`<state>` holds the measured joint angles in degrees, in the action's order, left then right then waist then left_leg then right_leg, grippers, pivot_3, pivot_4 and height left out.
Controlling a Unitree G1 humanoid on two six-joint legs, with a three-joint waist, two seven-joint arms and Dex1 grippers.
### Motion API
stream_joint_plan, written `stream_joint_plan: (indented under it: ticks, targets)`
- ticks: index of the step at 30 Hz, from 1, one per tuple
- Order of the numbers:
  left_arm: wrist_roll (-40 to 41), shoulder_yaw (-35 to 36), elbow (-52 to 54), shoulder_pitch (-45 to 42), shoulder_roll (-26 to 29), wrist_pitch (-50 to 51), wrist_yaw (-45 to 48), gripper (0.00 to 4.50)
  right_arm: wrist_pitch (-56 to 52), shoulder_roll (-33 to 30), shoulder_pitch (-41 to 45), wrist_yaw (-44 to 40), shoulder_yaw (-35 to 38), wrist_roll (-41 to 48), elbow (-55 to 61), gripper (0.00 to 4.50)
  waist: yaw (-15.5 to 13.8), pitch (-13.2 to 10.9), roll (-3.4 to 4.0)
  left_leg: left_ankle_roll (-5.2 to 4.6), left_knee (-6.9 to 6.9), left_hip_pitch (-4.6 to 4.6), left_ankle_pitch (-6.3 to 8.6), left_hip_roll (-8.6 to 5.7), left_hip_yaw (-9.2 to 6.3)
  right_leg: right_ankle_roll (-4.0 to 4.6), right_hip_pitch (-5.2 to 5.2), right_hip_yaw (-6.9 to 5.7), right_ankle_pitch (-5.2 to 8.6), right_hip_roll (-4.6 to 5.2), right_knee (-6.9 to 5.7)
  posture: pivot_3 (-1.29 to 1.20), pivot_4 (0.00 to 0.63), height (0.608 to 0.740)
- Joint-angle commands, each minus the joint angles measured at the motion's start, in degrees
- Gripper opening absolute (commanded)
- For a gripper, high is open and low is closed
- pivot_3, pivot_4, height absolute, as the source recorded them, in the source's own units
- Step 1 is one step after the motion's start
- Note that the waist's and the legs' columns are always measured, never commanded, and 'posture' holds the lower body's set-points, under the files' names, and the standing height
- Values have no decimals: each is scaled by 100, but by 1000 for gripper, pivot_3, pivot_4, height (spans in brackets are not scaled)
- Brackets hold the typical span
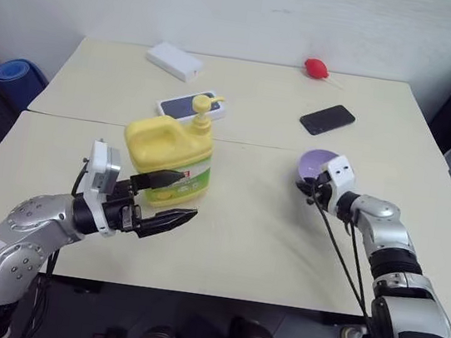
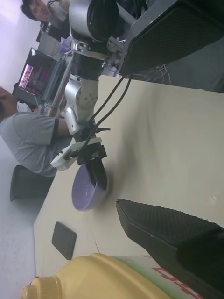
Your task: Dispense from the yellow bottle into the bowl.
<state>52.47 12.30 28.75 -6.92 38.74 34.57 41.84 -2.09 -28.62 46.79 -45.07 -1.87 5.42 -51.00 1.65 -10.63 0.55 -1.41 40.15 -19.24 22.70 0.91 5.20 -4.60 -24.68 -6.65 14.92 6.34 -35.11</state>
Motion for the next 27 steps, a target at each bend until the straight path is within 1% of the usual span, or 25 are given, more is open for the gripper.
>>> stream_joint_plan:
  ticks: [1,2,5,7,9,10,12,13,16,18,20,23,27]
  targets:
    - [-33,5,53,-121,-15,-36,22,4500,62,-20,150,-265,104,73,240,34,1,0,-1,0,0,2,0,0,-1,0,4,-1,0,-1,1,0,150,740]
    - [-35,24,49,-130,-8,-36,33,4500,61,-52,164,-369,113,96,350,34,1,0,0,0,0,2,0,1,-1,0,4,-1,0,-1,1,0,150,740]
    - [263,333,2,-222,82,88,32,3933,-229,-161,222,-828,121,251,905,0,-1,-5,8,1,-2,-1,0,2,-1,0,-1,0,0,0,1,0,150,740]
    - [520,633,-101,-528,298,210,79,3378,-430,-285,355,-1108,-5,201,1440,0,-3,-8,8,1,-1,-3,0,3,-2,0,-3,-1,0,2,1,0,150,740]
    - [901,852,-289,-1096,432,379,-92,2739,-627,-391,482,-1417,-172,160,2035,0,-6,-20,10,2,4,-6,-1,3,-3,0,-6,-1,0,7,-3,0,150,740]
    - [936,866,-407,-1452,463,396,-191,2459,-760,-426,534,-1545,-268,152,2329,0,-21,-21,10,3,5,-6,-2,3,-6,0,-5,-3,0,7,-2,0,150,740]
    - [901,743,-757,-2258,508,465,-278,1779,-1070,-424,677,-1851,-520,163,2871,0,-19,-20,10,4,6,-7,-2,1,-11,0,-2,-8,0,7,-1,0,150,740]
    - [693,563,-957,-2630,512,450,-270,1518,-1150,-375,758,-1999,-657,161,3065,0,-23,-21,9,4,6,-3,-2,-3,-14,0,2,-11,0,5,-3,0,150,740]
    - [227,164,-1339,-3198,526,420,-125,545,-1420,-231,909,-2179,-860,194,3348,0,-9,-20,8,4,0,1,-2,-7,-12,-2,4,-18,-1,-2,-1,0,150,740]
    - [-230,-224,-1817,-3703,398,261,-36,17,-1515,-49,1181,-2274,-1031,159,3297,0,-13,-22,5,4,-6,-1,-2,-8,-9,-2,2,-28,-1,-4,3,0,150,740]
    - [-601,-450,-2177,-4022,279,110,-13,17,-1514,71,1365,-2286,-1104,113,3173,0,-7,-25,3,2,0,-12,-4,-10,-9,-4,-5,-62,-2,-7,2,0,150,740]
    - [-1306,-795,-2885,-4523,-2,-156,-140,17,-1384,270,1667,-2335,-1207,50,2822,0,-5,-26,2,2,3,-16,-4,-11,-8,-4,-9,-69,-2,-6,0,0,150,740]
    - [-1899,-1059,-3318,-4756,-239,-329,-164,17,-1346,460,1839,-2419,-1282,63,2688,0,1,-26,2,3,-3,-17,-4,-9,-9,-4,-10,-76,-2,-8,4,0,150,740]
